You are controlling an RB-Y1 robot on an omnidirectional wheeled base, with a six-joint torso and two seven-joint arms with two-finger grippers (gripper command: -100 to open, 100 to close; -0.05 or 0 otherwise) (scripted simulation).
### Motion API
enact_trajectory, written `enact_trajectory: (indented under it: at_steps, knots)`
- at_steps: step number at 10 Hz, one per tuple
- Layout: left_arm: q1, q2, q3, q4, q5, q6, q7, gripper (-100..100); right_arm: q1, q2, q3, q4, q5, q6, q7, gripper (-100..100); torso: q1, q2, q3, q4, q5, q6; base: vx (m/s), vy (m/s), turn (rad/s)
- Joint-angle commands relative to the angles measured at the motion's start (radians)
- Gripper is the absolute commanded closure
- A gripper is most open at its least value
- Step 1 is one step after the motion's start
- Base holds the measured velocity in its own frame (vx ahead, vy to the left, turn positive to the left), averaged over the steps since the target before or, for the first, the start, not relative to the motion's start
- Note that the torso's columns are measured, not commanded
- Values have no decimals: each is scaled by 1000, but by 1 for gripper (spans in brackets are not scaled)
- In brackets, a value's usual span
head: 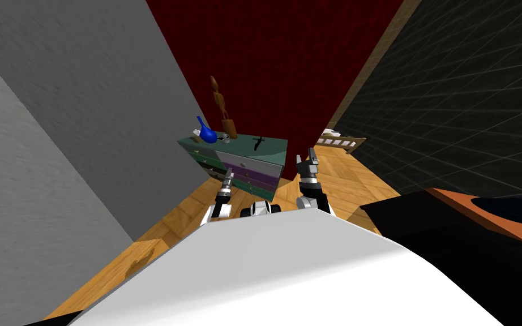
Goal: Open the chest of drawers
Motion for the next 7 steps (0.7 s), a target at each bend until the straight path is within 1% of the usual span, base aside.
enact_trajectory:
  at_steps: [1,4,7]
  knots:
    - [-24,12,-14,65,-8,-3,-14,-100,0,0,0,0,0,0,0,0,-1,1,1,0,0,0,99,-49,-68]
    - [-51,27,-29,142,-17,-11,-29,-100,0,0,0,0,0,0,0,0,0,0,0,0,0,0,98,-32,-61]
    - [-74,38,-41,206,-24,-17,-42,-100,0,0,0,0,0,0,0,0,0,0,0,0,0,0,93,-18,-44]
